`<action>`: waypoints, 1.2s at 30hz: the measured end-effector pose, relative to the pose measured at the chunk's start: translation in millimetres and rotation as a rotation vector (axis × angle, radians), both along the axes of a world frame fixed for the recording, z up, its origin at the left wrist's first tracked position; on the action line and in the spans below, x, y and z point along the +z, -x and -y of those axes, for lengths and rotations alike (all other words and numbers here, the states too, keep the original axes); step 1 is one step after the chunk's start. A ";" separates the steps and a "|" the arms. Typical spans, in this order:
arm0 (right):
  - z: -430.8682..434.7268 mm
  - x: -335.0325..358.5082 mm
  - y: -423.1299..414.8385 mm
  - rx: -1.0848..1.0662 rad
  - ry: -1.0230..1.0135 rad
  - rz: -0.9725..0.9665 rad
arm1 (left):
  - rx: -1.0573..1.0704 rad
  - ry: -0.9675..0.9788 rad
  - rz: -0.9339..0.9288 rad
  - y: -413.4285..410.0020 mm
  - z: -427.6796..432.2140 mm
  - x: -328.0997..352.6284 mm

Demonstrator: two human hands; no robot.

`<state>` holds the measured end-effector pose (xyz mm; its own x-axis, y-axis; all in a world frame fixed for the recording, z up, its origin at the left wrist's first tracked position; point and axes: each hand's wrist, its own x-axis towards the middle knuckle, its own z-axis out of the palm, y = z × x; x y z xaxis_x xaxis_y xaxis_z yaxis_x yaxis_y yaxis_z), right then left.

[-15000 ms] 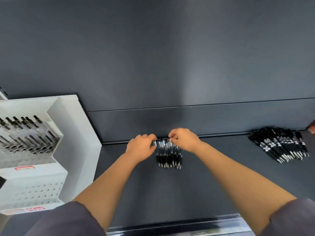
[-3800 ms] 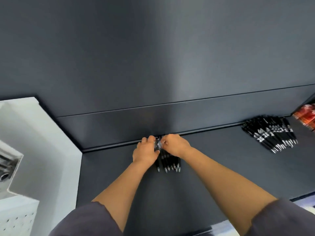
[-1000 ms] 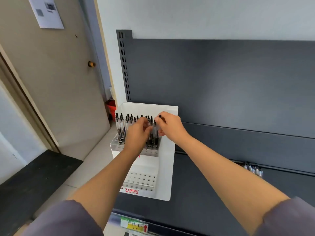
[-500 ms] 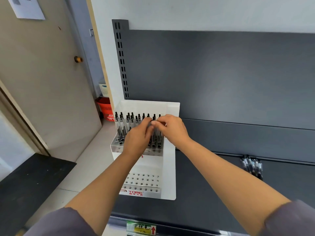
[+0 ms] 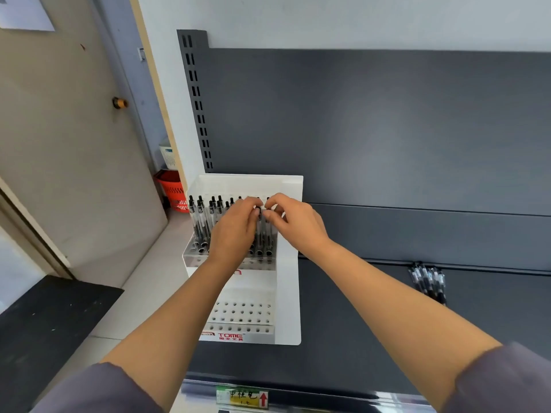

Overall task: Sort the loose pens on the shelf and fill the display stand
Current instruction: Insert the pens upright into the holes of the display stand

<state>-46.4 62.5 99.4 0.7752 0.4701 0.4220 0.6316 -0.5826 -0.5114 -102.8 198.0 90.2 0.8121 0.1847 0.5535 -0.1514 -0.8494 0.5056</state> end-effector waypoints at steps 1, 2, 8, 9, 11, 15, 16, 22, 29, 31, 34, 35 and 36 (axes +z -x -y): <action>5.2 -0.6 -1.0 0.004 -0.005 0.012 | 0.004 -0.002 0.036 -0.4 2.4 1.8; 11.4 -1.3 -2.6 -0.002 -0.007 0.026 | 0.014 -0.020 0.082 -1.2 5.6 4.5; 72.1 -7.7 -22.1 -0.101 0.071 0.032 | 0.002 -0.268 0.243 -17.3 54.3 24.8; 84.8 -9.1 -26.2 -0.113 0.082 0.020 | -0.028 -0.299 0.243 -21.2 66.7 25.7; 112.0 -12.1 -33.7 -0.131 0.105 -0.005 | -0.091 -0.332 0.207 -30.3 93.4 23.5; 175.8 -19.3 -50.9 -0.135 0.233 -0.074 | -0.142 -0.358 0.032 -53.9 152.8 5.4; 194.8 -21.8 -55.9 -0.138 0.269 -0.100 | -0.150 -0.371 0.002 -60.9 169.5 -1.3; 294.1 -48.7 -78.5 -0.197 0.388 -0.254 | -0.193 -0.399 -0.133 -86.5 251.6 -41.1; 358.1 -90.1 -96.6 -0.209 0.446 -0.455 | -0.200 -0.455 -0.519 -104.4 316.5 -91.8; 363.8 -99.2 -99.7 -0.203 0.446 -0.487 | -0.197 -0.455 -0.639 -109.9 327.2 -104.4; 367.0 -109.9 -105.4 -0.193 0.454 -0.522 | -0.187 -0.426 -0.774 -119.6 338.9 -122.2; 366.8 -112.8 -107.0 -0.190 0.451 -0.532 | -0.185 -0.403 -0.799 -121.6 341.1 -127.2; 367.0 -116.6 -109.5 -0.191 0.444 -0.546 | -0.189 -0.377 -0.818 -124.2 343.5 -132.8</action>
